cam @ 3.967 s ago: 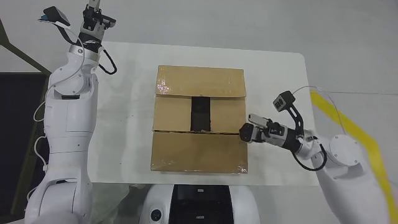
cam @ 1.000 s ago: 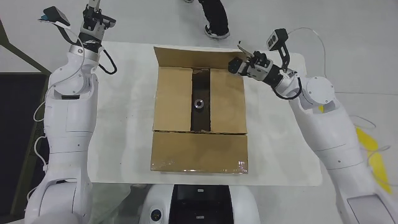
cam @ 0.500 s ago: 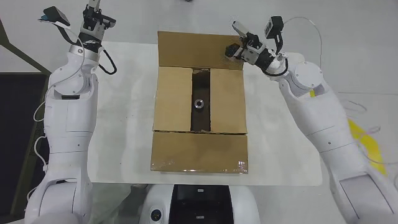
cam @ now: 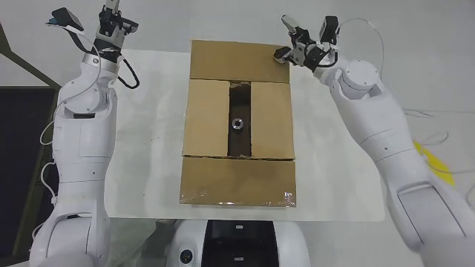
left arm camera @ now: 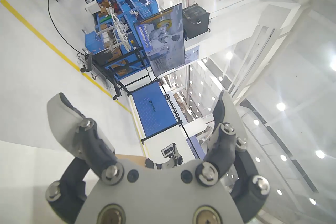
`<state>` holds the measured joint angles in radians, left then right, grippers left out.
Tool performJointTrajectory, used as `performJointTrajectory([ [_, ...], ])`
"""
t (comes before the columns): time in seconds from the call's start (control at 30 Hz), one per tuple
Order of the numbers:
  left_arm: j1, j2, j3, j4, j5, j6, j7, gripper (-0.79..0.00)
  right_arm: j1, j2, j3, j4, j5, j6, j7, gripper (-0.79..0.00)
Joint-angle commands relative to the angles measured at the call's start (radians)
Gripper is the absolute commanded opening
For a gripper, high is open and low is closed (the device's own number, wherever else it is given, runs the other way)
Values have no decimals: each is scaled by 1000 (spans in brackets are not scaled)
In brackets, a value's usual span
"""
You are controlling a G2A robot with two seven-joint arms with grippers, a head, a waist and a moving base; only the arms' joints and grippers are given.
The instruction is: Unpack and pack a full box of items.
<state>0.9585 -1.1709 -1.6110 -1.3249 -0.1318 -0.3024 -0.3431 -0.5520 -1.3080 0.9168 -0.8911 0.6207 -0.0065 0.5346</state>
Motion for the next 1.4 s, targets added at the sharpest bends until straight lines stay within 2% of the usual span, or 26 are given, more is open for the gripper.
performJointTrajectory([
  [0.0, 0, 0, 0, 0, 0, 0, 0, 0, 13, -9, -10, 29, -2, 6, -2, 0],
  [0.87, 0, 0, 0, 0, 0, 0, 0, 0, 106, -101, -74, 303, -48, 31, 24, 0],
  [1.2, 0, 0, 0, 0, 0, 0, 0, 0, 133, -121, -43, 341, -18, 1, 33, 0],
  [1.37, 0, 0, 0, 0, 0, 0, 0, 0, 136, -119, -16, 306, -8, -24, 64, 0],
])
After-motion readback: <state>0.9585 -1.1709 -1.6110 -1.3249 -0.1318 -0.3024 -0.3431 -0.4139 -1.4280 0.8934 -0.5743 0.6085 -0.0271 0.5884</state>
